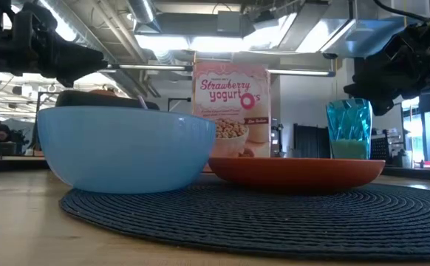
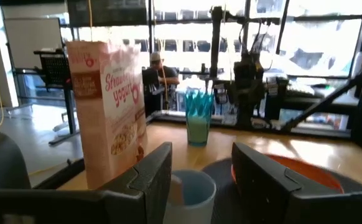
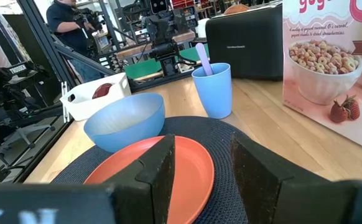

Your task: Arrange a breakfast setting

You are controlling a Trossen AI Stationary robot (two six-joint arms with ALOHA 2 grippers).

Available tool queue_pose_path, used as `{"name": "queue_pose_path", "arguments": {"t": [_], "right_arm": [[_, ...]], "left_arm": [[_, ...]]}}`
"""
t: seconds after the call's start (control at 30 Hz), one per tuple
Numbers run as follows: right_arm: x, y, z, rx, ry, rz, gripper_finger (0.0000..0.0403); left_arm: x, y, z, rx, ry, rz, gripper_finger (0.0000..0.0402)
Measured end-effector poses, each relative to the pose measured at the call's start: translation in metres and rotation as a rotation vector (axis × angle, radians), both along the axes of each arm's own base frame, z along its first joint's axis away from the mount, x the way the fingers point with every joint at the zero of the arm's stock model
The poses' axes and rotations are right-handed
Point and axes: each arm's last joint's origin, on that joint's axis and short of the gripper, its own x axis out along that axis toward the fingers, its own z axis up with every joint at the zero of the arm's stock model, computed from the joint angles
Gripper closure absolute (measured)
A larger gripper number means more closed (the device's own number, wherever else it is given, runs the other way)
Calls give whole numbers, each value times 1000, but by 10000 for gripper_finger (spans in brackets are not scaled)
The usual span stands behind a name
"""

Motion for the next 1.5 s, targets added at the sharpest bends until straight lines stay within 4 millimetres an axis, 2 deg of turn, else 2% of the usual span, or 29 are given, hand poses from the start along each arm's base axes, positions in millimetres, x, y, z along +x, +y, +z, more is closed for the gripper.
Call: {"name": "queue_pose_path", "arguments": {"t": [0.2, 0.33, 0.53, 0.7, 1.0, 1.17, 1.3, 1.5], "right_arm": [[0, 0, 3, -2, -35, 1, 258], [0, -1, 9, -8, -88, -45, 258], [-1, -9, 7, -151, -44, -298, 258], [-3, -13, 9, -149, -55, -456, 258], [-4, -12, 25, -176, -213, -437, 258], [-5, -12, 28, -202, -239, -459, 258], [-4, -11, 29, -203, -246, -418, 258], [-1, -9, 43, -243, -202, -332, 235]], "left_arm": [[-1, 0, 7, -64, -91, -21, 239], [-1, 0, 7, -64, -90, -21, 239], [-1, 0, 7, -65, -90, -20, 239], [-1, 0, 7, -88, -97, -25, 239], [-2, 1, 9, -121, -108, 30, 239], [-3, 2, 24, -100, -34, 61, 239], [0, 2, 48, -57, 21, 79, 239], [20, 3, 86, 18, 149, 90, 239]]}}
